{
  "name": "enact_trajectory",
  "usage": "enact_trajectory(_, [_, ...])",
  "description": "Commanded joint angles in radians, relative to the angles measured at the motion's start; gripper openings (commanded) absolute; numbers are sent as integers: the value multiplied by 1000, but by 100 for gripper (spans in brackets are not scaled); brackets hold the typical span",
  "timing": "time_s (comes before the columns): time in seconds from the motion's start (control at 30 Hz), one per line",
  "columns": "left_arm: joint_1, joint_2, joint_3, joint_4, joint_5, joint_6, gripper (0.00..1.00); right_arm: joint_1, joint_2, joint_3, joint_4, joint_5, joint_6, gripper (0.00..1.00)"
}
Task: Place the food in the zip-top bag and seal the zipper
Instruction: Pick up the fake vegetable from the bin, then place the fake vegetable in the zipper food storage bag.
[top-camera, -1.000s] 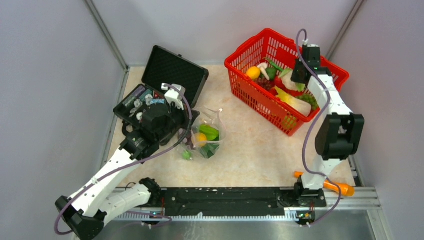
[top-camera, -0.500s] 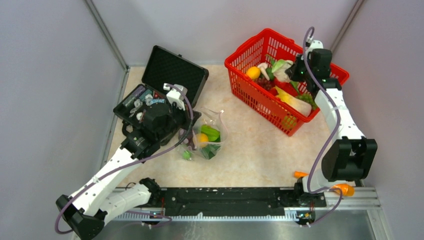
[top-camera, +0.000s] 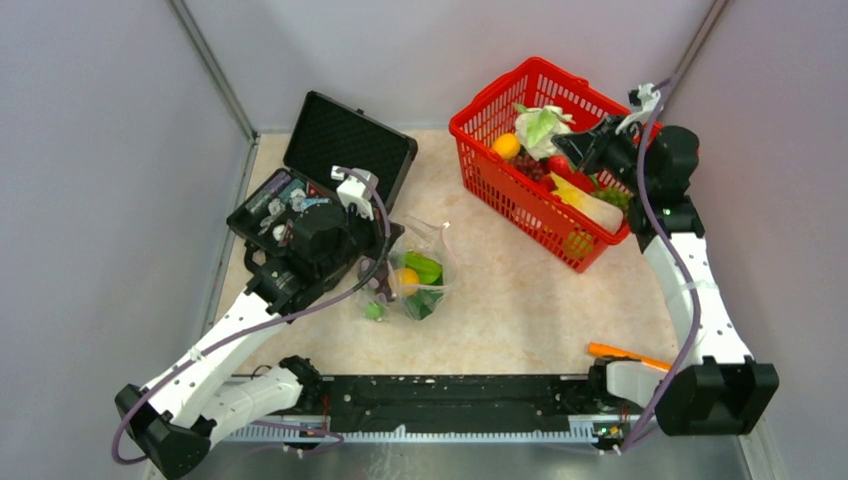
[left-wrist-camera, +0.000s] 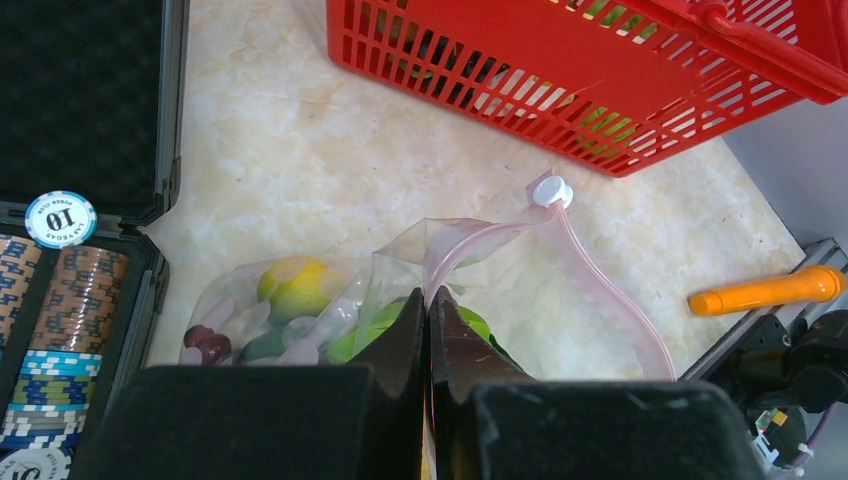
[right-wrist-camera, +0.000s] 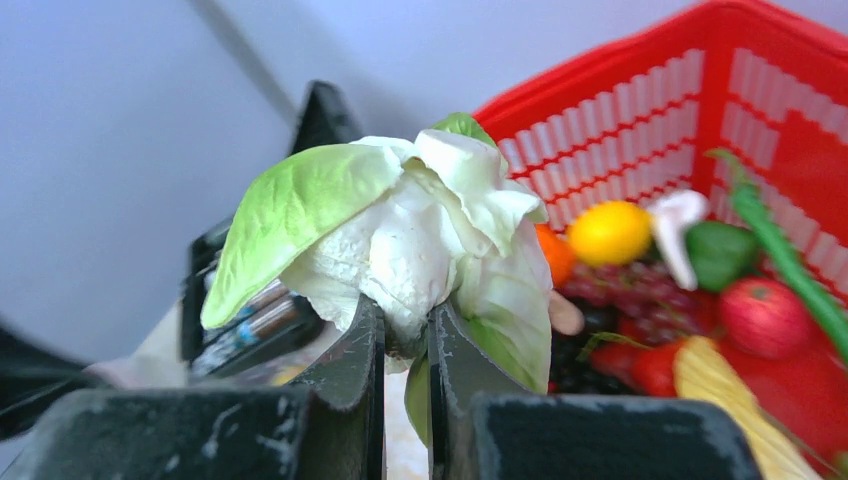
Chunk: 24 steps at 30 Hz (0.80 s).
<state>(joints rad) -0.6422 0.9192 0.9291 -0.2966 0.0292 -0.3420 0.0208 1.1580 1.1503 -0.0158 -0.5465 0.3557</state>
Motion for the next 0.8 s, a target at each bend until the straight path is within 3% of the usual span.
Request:
enact_trajectory(0.0, [4,17,48,54,-13,-10,0,96,-77,-31,159,-203,74,0])
enact_trajectory(0.2, [3,30,56,69,-13,-27,0,287,-132,-78,133,-276,21,0])
enact_trajectory(0.57, [4,44,71,82,-20,-38,0,474,-130,-164,136,-348,0,0])
enact_trajectory(0.77, [3,46,71,86,-20,-41,0,533,-68,-132,-57,-252,-107,0])
